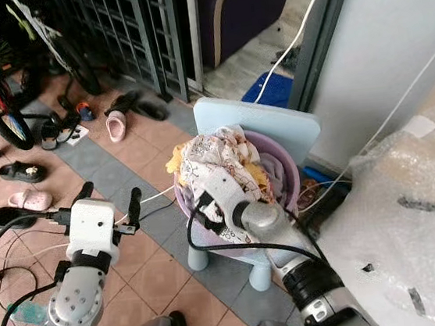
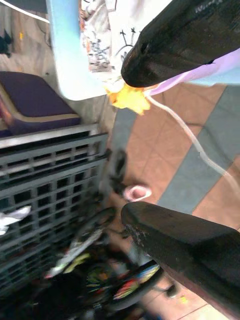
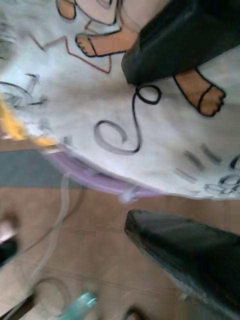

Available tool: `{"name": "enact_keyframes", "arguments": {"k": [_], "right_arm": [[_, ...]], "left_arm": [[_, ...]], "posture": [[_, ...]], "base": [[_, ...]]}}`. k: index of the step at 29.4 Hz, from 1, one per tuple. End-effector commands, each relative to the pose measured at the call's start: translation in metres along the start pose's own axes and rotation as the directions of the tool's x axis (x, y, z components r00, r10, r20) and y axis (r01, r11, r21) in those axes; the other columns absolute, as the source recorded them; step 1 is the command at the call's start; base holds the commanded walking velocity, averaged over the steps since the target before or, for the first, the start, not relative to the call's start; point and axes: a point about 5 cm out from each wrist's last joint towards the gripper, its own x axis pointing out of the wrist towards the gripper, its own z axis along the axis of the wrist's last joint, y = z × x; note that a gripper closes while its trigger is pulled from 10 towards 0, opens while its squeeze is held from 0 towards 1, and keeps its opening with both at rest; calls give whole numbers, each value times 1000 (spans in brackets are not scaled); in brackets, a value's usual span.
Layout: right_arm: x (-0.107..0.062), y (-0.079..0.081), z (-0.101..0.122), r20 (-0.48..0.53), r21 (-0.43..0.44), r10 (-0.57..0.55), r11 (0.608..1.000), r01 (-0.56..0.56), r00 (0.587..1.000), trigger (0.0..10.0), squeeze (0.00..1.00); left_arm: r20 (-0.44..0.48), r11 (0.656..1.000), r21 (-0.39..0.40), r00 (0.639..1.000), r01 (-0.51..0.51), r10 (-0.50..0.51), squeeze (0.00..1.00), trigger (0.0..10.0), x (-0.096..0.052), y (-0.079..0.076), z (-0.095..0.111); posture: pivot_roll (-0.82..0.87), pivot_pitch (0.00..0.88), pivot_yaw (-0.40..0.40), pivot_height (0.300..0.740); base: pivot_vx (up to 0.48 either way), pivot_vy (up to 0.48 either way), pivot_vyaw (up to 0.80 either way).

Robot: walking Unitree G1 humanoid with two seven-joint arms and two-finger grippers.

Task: Clothes washing

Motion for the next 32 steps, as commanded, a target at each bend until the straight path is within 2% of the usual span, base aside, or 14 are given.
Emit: {"name": "enact_keyframes", "arguments": {"k": [1, 4, 8, 14, 23, 32], "right_arm": [[3, -3, -2, -19, -49, -44, 998, 43, 999, 0, 0], [6, -10, 2, -15, -77, -100, 992, 98, 995, 0, 0], [8, -17, 3, -7, -69, -139, 988, 138, 990, 0, 0], [8, -22, 0, -2, -66, -162, 985, 162, 987, 0, 0], [8, -23, -5, -16, -76, -153, 985, 152, 988, 0, 0], [12, -23, 0, 5, -60, -137, 989, 137, 991, 0, 0]], "left_arm": [[-85, 998, -55, 996, -12, 8, 0, 10000, -6, 3, -11], [-180, 993, -116, 983, 3, -24, 0, 10000, -10, 6, -26], [-229, 995, -97, 972, 34, -56, 0, 10000, -10, 7, -34], [-248, 995, -91, 967, 39, -60, 0, 10000, -4, 7, -36], [-248, 995, -96, 968, 22, -45, 0, 10000, -3, 3, -36], [-244, 996, -87, 970, -6, -15, 0, 10000, 0, 5, -37]], "posture": [[67, 165, -20, 740], [65, 168, -24, 740], [52, 164, -30, 740], [38, 158, -37, 740], [37, 151, -68, 740], [35, 138, -77, 740]], "base": [[0, 0, 0], [0, 0, 0], [0, 0, 0], [0, 0, 0], [0, 0, 0], [0, 0, 0]]}}
